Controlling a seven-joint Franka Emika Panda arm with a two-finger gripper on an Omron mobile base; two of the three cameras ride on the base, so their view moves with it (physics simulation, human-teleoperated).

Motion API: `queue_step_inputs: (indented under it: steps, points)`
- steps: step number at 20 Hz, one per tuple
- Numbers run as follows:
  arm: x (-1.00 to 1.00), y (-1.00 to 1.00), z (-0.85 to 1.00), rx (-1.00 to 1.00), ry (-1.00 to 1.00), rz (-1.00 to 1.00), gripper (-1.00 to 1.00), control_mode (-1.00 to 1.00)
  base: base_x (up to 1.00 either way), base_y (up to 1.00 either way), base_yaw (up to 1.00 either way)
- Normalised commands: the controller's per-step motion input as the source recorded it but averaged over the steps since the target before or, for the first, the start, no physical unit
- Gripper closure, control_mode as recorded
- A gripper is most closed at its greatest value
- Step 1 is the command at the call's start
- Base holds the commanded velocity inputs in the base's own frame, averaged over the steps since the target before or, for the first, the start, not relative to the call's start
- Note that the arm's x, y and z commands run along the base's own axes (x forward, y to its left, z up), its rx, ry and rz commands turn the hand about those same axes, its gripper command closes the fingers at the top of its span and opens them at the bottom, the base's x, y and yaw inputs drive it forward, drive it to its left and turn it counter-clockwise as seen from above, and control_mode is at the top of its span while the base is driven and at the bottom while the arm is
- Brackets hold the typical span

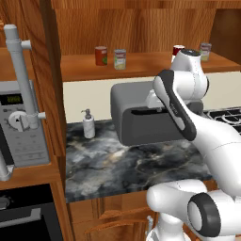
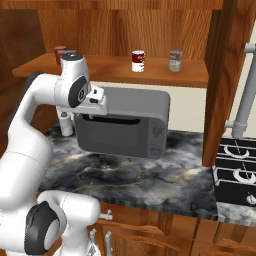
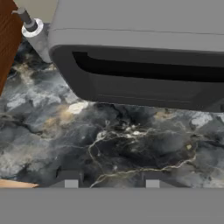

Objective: Stack two cans on top of the other two cans in the cabinet.

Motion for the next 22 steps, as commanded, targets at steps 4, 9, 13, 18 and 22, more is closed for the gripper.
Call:
queue_step_inputs:
  steps: [4, 9, 13, 18, 22]
  points:
    - [-0.12, 0.0, 0.0, 0.0, -0.1, 0.0, -1.0, -1.0, 0.0, 0.0, 0.0]
    - [-0.25, 0.07, 0.06, 0.0, -0.45, 0.0, -1.0, -1.0, 0.0, 0.0, 0.0]
    - [-0.1, 0.26, 0.28, 0.0, -0.43, -0.01, -1.0, -1.0, 0.0, 0.0, 0.0]
    - [0.0, 0.48, 0.43, 0.0, -0.33, 0.0, -1.0, -1.0, 0.0, 0.0, 0.0]
    - [0.01, 0.36, 0.51, 0.04, -0.25, 0.0, -1.0, -1.0, 0.0, 0.0, 0.0]
